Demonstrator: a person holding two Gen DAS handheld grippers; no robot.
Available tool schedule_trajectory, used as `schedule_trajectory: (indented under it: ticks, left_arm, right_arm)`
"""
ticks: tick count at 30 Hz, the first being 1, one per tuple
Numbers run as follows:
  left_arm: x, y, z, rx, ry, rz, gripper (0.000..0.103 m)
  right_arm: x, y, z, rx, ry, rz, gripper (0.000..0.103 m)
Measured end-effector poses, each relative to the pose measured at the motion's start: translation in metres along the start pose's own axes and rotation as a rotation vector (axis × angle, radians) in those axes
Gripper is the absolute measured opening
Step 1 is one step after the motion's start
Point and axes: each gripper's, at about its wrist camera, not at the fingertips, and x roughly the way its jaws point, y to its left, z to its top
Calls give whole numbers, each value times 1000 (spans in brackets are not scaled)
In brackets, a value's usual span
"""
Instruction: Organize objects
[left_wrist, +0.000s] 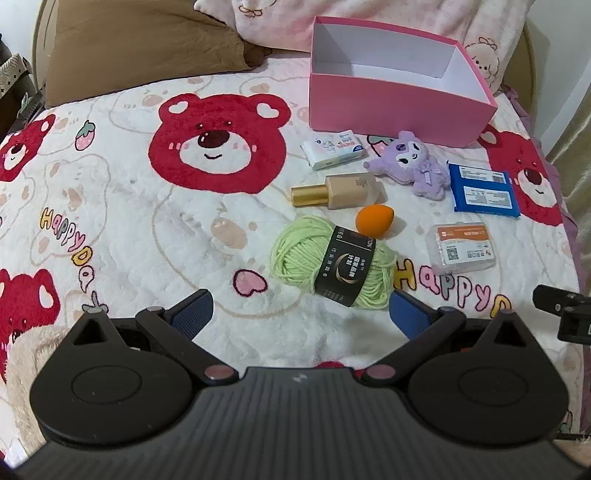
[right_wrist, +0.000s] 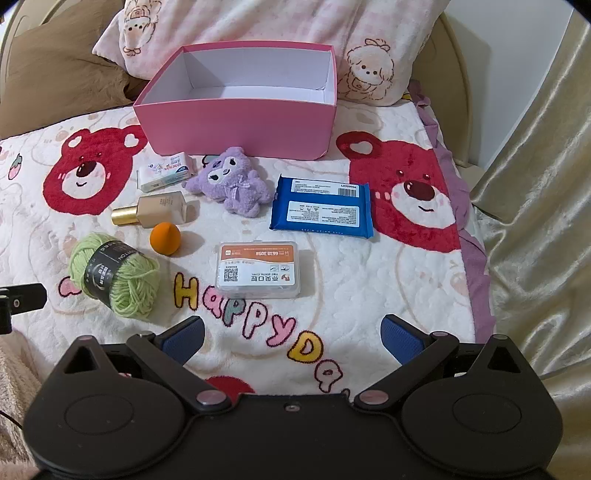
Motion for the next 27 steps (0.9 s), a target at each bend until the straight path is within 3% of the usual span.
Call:
schedule_trajectory:
  ticks: [7,17,27]
  left_arm:
    - [0,0,-2,8,-12,-5,103]
    - [-2,2,-3,-26,20,-83,103]
    - [0,1,-5,-6,32,-62,103]
  right_arm:
    - [0,0,0,1,1,1,102]
    - [-2,-1,-1,-1,1,4,102]
    - [-2,-2,-2,-1,0,4,102]
